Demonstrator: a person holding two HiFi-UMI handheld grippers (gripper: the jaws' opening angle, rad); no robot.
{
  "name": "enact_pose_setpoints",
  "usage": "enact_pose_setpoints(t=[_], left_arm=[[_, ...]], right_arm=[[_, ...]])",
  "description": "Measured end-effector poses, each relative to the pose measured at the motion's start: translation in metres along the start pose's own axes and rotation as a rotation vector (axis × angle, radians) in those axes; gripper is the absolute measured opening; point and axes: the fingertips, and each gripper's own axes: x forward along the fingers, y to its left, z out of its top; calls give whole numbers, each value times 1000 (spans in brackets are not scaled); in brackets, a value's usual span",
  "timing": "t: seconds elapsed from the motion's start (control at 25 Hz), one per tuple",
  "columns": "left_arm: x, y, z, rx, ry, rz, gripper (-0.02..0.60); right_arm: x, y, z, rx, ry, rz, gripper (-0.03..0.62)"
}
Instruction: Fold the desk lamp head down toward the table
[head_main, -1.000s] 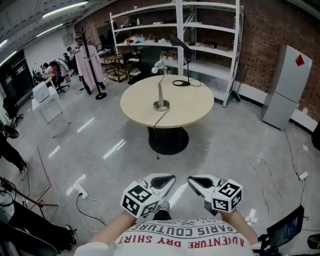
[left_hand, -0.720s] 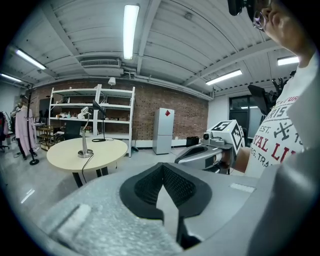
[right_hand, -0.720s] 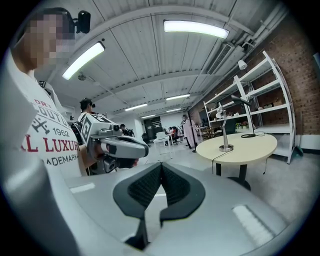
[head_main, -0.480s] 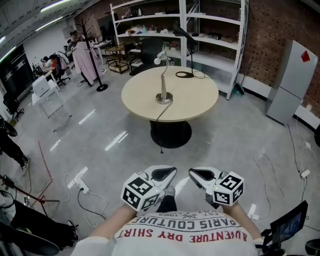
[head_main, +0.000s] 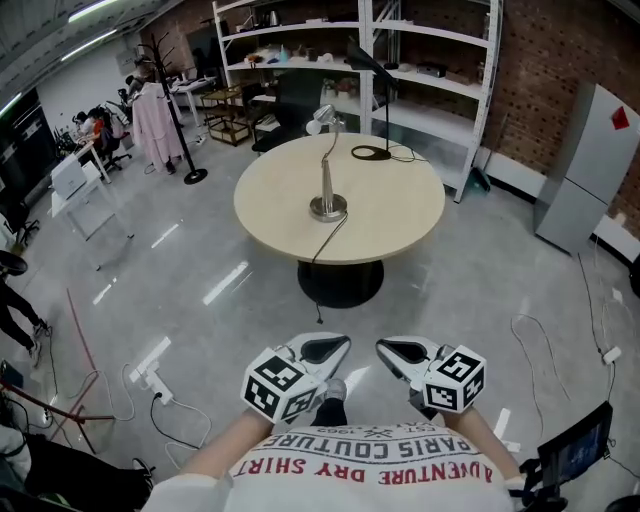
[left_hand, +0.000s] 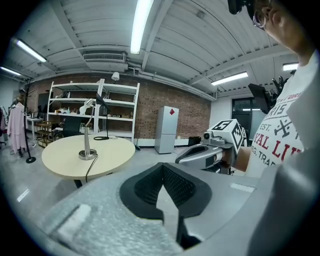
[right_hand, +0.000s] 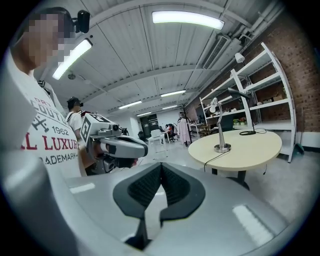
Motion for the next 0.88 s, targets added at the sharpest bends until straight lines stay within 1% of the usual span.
enact_pose_setpoints(t=[0.16,0.28,0.64,0.76,0.88], left_arm=[[24,52,10,-7,16,-19,2],[42,98,19,-23,24,-25,3],[89,240,65,-48,-12,-21,3],[101,277,76,-41,-15,-20,2],[113,304,83,-40,-18,-27,3]], right_arm=[[36,-42,14,28,4,-18,-2],[65,-77,26,52,8,-37,-2],[152,-175,80,59,6,-75,-2],[176,-201,93,57,2,-88,-2],[192,-220,103,54,-3,-101,-2]])
